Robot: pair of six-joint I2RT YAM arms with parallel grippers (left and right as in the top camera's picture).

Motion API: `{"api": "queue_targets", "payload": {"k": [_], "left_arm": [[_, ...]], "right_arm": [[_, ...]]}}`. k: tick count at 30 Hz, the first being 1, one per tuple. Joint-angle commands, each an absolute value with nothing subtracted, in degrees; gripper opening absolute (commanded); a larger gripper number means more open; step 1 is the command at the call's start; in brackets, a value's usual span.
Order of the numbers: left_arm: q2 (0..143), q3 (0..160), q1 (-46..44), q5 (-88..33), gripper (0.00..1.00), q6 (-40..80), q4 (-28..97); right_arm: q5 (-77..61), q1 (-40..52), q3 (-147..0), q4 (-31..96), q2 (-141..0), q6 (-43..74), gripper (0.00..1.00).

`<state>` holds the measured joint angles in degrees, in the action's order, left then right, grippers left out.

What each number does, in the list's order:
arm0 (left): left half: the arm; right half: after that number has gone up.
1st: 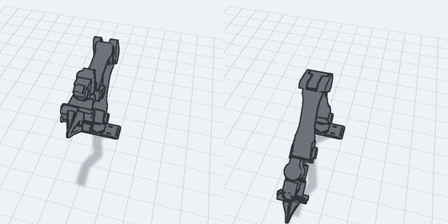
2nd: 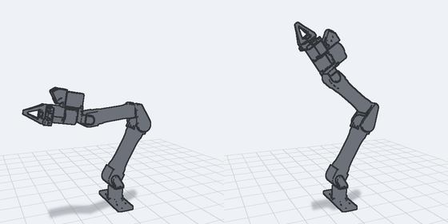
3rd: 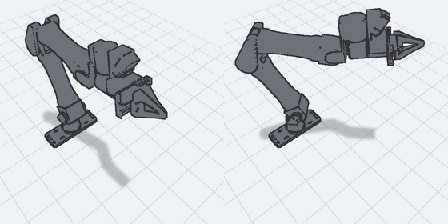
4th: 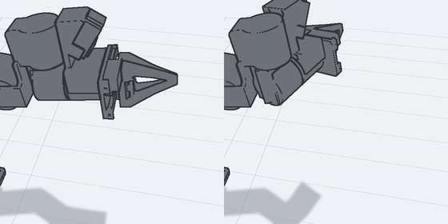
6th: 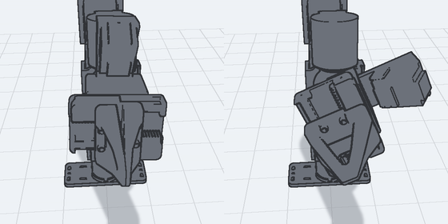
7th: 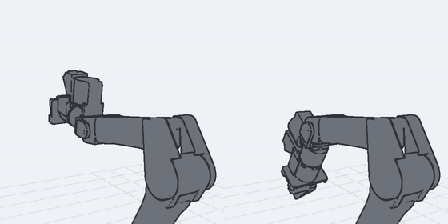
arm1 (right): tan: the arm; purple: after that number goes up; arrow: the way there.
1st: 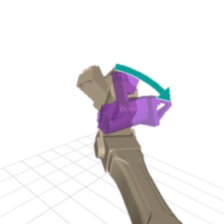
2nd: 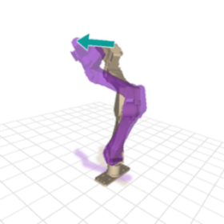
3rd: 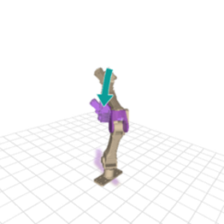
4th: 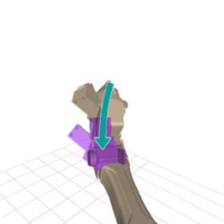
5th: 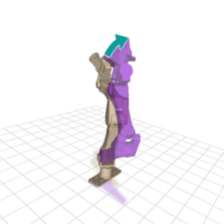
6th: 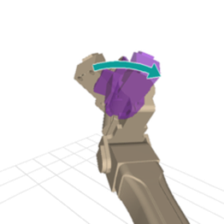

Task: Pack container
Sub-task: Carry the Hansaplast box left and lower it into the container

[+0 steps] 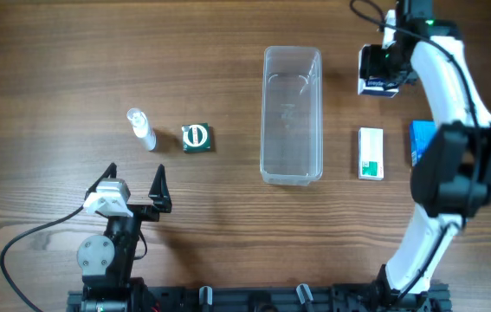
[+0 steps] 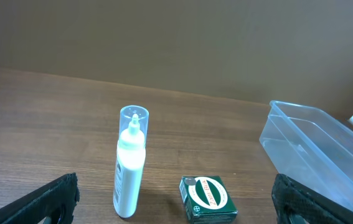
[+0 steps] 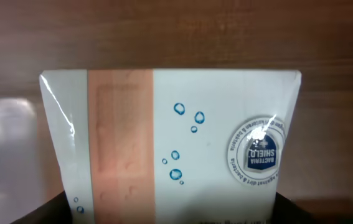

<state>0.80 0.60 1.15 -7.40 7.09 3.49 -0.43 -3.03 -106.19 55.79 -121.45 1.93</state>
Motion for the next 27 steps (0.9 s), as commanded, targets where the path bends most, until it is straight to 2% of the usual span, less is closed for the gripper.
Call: {"api": "queue_targets", "payload": {"k": [1, 9, 17, 27], "left_arm": [[0.43, 0.32, 1.56, -7.64, 1.0, 6.22, 3.7], [0.43, 0.32, 1.56, -7.66, 1.0, 6.22, 3.7], [0.43, 0.32, 1.56, -7.64, 1.0, 6.22, 3.7], [0.43, 0.32, 1.56, -7.64, 1.0, 6.22, 3.7]], "right_arm": [[-4.86, -0.86, -105.8, 59.0, -110.19, 6.96, 0.74], [-3.62, 9.58, -105.78, 63.51, -101.69, 14.15, 0.74], [6.48, 19.33, -105.45, 59.94, -106.63, 23.55, 0.75], [5.89, 21.43, -105.45, 52.93, -116.84, 25.65, 0.76]]}}
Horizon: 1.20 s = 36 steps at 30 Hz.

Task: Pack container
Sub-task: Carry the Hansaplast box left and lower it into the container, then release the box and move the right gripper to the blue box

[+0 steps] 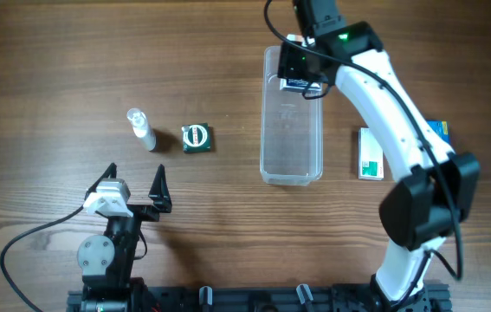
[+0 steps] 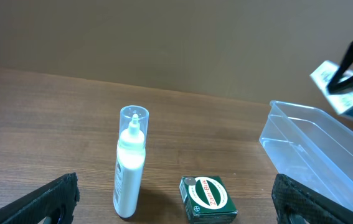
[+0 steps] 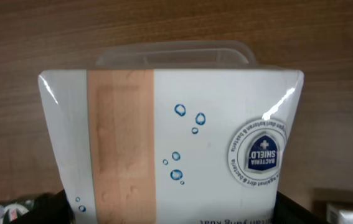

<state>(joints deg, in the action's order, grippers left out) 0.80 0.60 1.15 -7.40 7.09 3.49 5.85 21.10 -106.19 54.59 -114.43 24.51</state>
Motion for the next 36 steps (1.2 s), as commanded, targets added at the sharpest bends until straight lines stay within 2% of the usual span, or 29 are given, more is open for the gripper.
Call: {"api": "queue_targets", "payload": {"k": [1, 13, 25, 28, 32, 36], "left_arm": [[0.43, 0.32, 1.56, -7.64, 1.0, 6.22, 3.7], [0.43, 0.32, 1.56, -7.64, 1.0, 6.22, 3.7], [0.43, 0.32, 1.56, -7.64, 1.0, 6.22, 3.7], [0.43, 0.32, 1.56, -7.66, 1.0, 6.22, 3.7], [0.43, 0.32, 1.56, -7.64, 1.0, 6.22, 3.7], [0.43, 0.32, 1.56, -7.66, 1.0, 6.22, 3.7]], "right_arm": [[5.98, 21.5, -105.45, 52.38, -117.6, 25.63, 0.76], [4.03, 21.8, -105.41, 51.53, -124.01, 25.45, 0.8], [4.03, 21.8, -105.41, 50.39, -124.64, 25.41, 0.81], [3.99, 21.8, -105.45, 50.15, -124.62, 24.4, 0.84], [2.92, 21.76, -107.66, 51.66, -121.95, 23.29, 0.89], [2.57, 20.45, -108.97, 51.53, -114.28, 17.15, 0.93]]}}
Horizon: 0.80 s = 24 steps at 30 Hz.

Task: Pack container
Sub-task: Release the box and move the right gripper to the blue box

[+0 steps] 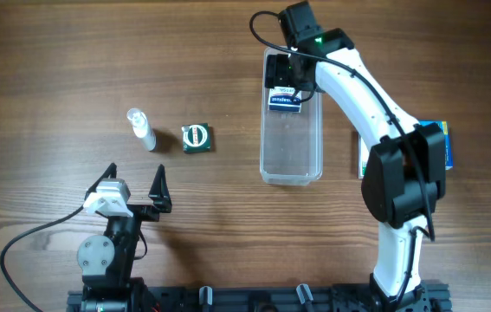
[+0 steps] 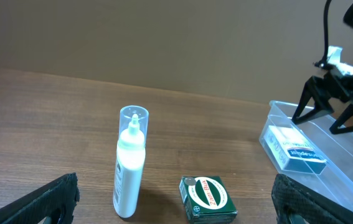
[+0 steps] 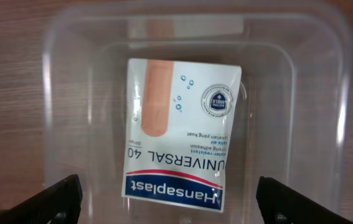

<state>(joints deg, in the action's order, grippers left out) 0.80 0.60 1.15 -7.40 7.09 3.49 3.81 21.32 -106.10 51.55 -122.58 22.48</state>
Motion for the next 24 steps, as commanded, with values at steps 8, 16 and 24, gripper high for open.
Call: {"api": "queue_targets", "payload": {"k": [8, 16, 24], "left_arm": [[0.43, 0.32, 1.56, -7.64, 1.0, 6.22, 3.7], [0.43, 0.32, 1.56, -7.66, 1.0, 6.22, 3.7], [0.43, 0.32, 1.56, -7.66, 1.0, 6.22, 3.7]], "right_arm": [[6.87, 5.52, -108.95, 70.32, -101.23, 15.18, 1.0], [6.39, -13.58, -101.78, 73.14, -101.84, -10.81, 1.0], [5.17, -23.09, -80.49, 52.64, -102.02, -13.87, 1.0]]}}
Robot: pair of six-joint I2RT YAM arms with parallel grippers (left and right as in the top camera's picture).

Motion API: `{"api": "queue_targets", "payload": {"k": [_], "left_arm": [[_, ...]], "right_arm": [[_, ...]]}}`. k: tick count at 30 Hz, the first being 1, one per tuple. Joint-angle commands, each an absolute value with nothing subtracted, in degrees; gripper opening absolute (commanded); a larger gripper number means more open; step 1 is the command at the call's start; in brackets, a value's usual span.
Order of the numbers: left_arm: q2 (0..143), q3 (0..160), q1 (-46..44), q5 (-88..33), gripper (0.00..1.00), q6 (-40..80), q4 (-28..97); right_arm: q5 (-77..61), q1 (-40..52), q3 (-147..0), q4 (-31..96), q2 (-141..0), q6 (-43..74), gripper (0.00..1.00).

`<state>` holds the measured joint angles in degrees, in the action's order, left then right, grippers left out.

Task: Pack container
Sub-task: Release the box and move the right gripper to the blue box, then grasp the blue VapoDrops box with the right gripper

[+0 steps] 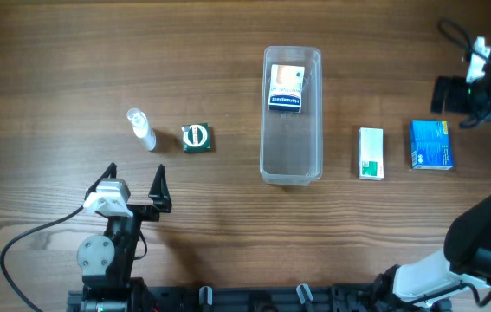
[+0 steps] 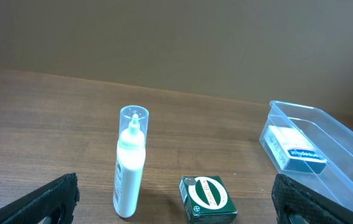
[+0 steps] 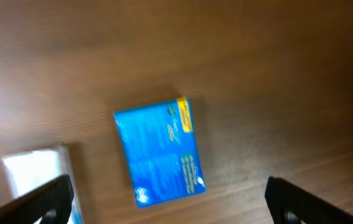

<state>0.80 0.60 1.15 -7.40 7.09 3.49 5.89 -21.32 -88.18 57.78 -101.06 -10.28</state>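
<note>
The clear plastic container (image 1: 292, 165) stands mid-table with the white plaster box (image 1: 287, 87) lying in its far end; both also show in the left wrist view, container (image 2: 344, 155) and plaster box (image 2: 294, 152). A blue box (image 1: 430, 144) and a white-and-green box (image 1: 371, 153) lie right of it. My right gripper (image 1: 457, 94) hangs open and empty at the far right, just beyond the blue box (image 3: 159, 152). To the left stand a white squeeze bottle (image 1: 141, 128) and a green square box (image 1: 197, 138). My left gripper (image 1: 132, 189) is open near the front edge.
The left arm's base and cable sit at the front left. The right arm reaches along the right edge of the table. Bare wood lies between the green box and the container.
My right gripper was open over the container's far end above the plaster box. It is now at the far right above the blue box. The plaster box stays in the container.
My right gripper held the plaster box at the far right of the table, then over the container's far rim. Then it was open with the box lying inside the container. Now it is open above the blue box. The left arm stayed still throughout.
</note>
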Motion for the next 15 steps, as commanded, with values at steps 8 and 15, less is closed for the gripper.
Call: {"api": "queue_targets", "payload": {"k": [8, 15], "left_arm": [[0.43, 0.32, 1.56, -7.64, 1.0, 6.22, 3.7], [0.43, 0.32, 1.56, -7.64, 1.0, 6.22, 3.7]], "right_arm": [[-3.09, -24.12, -69.69, 40.93, -102.02, -18.94, 1.0], [-2.44, -24.88, -69.67, 38.98, -102.85, -19.51, 1.0]]}}
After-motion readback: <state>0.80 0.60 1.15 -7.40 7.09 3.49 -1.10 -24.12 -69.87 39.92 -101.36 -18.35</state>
